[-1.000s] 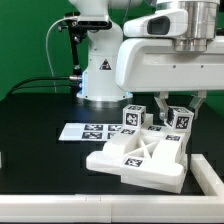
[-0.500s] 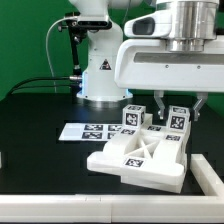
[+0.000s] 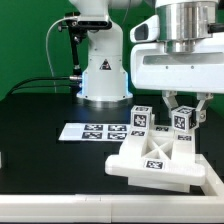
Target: Assemble chair
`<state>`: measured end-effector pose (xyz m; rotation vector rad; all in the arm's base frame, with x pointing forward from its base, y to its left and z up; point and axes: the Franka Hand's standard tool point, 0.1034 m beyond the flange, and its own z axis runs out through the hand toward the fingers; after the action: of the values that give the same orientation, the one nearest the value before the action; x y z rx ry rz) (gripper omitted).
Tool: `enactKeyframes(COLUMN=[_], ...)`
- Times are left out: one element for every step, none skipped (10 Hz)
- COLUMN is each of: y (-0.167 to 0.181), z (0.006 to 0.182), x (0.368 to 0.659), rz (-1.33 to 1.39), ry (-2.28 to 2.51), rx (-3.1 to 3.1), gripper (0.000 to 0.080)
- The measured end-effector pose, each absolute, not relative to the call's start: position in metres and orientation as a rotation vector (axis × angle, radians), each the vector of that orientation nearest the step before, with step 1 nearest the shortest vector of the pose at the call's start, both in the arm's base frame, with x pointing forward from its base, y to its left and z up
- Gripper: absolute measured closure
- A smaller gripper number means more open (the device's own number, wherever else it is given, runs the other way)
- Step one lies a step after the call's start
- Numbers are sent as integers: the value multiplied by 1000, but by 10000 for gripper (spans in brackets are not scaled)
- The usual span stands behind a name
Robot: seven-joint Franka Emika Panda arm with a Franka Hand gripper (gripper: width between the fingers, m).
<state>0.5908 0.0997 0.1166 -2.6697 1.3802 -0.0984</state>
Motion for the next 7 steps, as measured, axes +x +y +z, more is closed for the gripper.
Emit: enactKeyframes(y=[99,100,100,100,101,101,102], z=[117,117,116,115,114,114,114], x=[592,592,592,590,586,585,584], rz=[-94,-94,-95,-90,-66,-59,-39], ry=[1455,1451,1434,1352,1226,1001,717], rx=[-2617,-2620,-2631,-2686,-2765,-2870,-2972], gripper=[518,449,449,313,313,178,158])
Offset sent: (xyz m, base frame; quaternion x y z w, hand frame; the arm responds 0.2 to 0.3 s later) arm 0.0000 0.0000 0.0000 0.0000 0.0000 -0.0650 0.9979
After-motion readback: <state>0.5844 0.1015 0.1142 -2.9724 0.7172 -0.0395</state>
